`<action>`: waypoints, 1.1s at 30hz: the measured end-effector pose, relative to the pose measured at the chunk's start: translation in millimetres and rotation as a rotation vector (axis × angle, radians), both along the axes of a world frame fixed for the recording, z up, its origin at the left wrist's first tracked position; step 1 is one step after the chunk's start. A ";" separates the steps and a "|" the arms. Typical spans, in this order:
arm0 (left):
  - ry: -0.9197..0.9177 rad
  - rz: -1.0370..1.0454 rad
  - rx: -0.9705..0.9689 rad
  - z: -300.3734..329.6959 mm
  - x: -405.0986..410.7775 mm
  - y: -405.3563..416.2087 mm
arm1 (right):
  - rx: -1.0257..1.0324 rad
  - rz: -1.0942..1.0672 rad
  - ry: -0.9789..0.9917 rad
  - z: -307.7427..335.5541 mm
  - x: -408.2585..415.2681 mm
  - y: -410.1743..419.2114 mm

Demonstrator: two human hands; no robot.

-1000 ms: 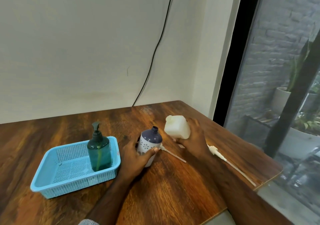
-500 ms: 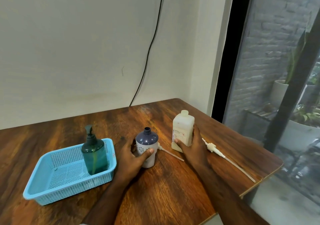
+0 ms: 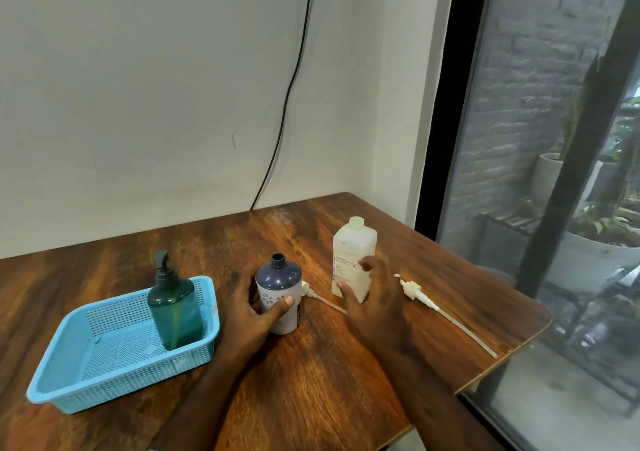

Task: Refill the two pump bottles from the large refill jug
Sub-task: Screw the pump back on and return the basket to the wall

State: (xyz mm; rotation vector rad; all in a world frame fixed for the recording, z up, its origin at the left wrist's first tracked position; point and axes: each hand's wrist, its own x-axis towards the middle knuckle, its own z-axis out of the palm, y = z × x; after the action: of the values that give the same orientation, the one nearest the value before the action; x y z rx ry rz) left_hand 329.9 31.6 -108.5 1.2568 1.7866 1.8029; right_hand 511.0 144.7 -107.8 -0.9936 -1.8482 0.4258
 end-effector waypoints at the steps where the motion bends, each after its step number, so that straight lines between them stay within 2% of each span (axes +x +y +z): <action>1: 0.002 -0.002 0.001 0.6 0.5 -0.3 | 0.084 0.040 -0.066 -1.1 -0.5 -3.6; 3: 0.014 -0.003 0.003 0.7 1.0 -0.4 | 0.211 0.134 -0.241 -1.7 -3.3 -9.1; 7: 0.032 0.022 0.002 -2.5 -1.6 -0.2 | 0.283 0.268 -0.518 -2.4 -16.5 -12.9; 11: 0.025 0.036 -0.007 -1.1 0.5 2.4 | 0.215 0.193 -0.654 -1.6 -26.6 -8.2; 15: 0.043 0.040 0.004 -1.6 -1.4 5.1 | 0.178 0.110 -0.710 4.4 -41.7 -10.9; 19: 0.052 0.059 -0.001 -2.8 -5.5 5.1 | 0.120 0.064 -0.883 5.6 -49.4 -8.6; 22: 0.031 0.035 0.010 -0.3 -2.5 4.9 | 0.071 0.079 -0.830 6.2 -48.2 -9.0; 26: 0.017 0.028 0.031 2.0 -1.1 2.8 | 0.006 0.051 -0.604 15.1 -41.8 -17.4; 30: 0.019 0.024 0.032 3.7 0.6 0.5 | -0.209 -0.011 -0.452 33.2 -34.6 -25.5; 33: 0.015 0.008 0.026 5.0 1.0 0.9 | -0.250 0.017 -0.216 47.9 -33.7 -26.5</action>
State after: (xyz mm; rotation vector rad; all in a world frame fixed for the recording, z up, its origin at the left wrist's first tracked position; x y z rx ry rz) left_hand 330.9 32.5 -103.5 1.2772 1.7843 1.8311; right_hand 477.2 118.2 -59.9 -1.2336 -2.0319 0.5905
